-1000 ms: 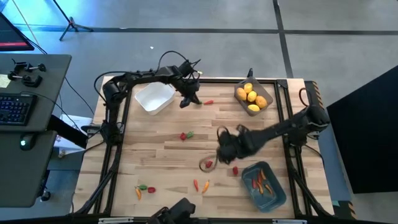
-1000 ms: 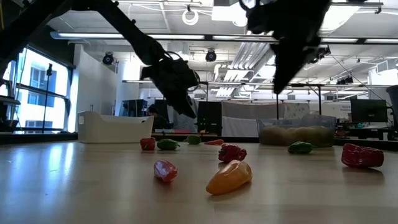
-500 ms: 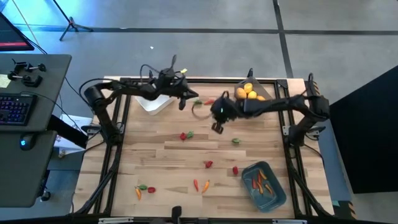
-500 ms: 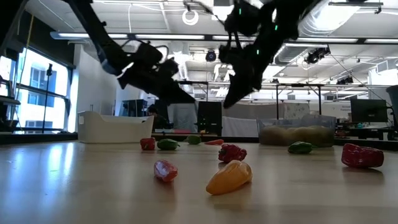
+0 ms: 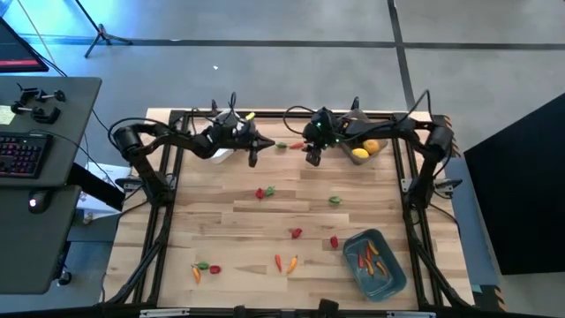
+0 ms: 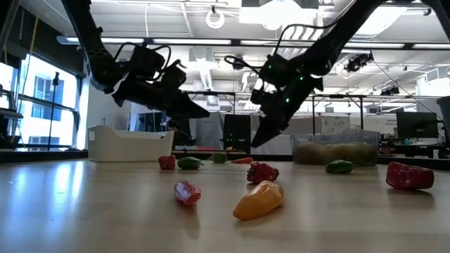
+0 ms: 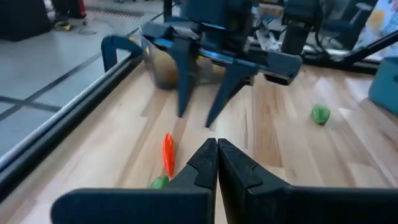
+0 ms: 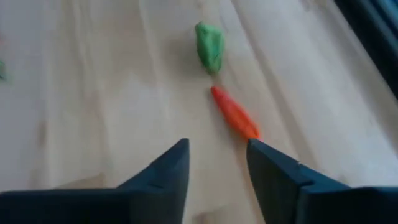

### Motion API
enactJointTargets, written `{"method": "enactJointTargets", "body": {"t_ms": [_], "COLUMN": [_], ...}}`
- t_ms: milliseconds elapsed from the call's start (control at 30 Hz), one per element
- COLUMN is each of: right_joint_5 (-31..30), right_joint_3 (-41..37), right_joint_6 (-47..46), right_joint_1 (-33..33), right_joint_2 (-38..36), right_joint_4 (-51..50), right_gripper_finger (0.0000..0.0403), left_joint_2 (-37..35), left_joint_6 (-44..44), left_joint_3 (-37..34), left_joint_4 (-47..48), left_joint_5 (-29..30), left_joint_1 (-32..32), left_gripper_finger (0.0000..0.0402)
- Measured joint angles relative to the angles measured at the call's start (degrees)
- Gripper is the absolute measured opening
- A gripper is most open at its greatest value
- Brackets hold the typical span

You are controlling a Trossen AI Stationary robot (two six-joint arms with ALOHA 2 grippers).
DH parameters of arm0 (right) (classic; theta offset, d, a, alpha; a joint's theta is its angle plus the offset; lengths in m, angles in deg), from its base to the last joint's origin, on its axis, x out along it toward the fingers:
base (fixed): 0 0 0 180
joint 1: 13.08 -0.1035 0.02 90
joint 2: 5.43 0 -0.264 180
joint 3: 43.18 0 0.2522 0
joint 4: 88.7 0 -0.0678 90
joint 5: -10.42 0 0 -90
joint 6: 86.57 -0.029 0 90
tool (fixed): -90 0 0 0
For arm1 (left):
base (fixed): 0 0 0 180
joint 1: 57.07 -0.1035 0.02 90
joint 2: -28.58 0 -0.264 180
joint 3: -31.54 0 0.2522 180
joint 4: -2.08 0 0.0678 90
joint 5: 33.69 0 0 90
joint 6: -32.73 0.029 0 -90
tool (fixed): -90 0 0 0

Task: Sort produce into baskets
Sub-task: Put the orange chili pepper into the blue bin

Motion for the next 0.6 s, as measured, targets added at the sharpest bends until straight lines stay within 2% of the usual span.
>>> {"method": "enactJointTargets", "body": {"t_ms": [133,267,467,600], "right_joint_5": [-0.4,-0.3,2.1,3.2], "right_joint_3": [0.0,0.0,0.5,2.0], "right_joint_6": [3.0,5.4,7.0,7.1], "right_joint_1": [1.0,2.0,3.6,4.0], "right_joint_2": [1.8,3.6,7.5,8.6], "right_joint_4": [4.3,6.4,9.2,7.5], "right_gripper_finger": [0.0184,0.0189,0.0178,0.0152], "left_joint_2": [0.0,0.0,0.0,0.0], "left_joint_6": [0.0,0.2,1.0,0.5], "left_joint_3": [-0.8,-1.3,-2.5,-2.9], "left_joint_4": [-0.2,-0.3,-0.2,-0.2], "left_joint_5": [1.9,1.9,2.5,2.7], "left_joint_1": [1.7,3.5,5.6,6.6], "left_gripper_finger": [0.0,0.0,0.0,0.0]}}
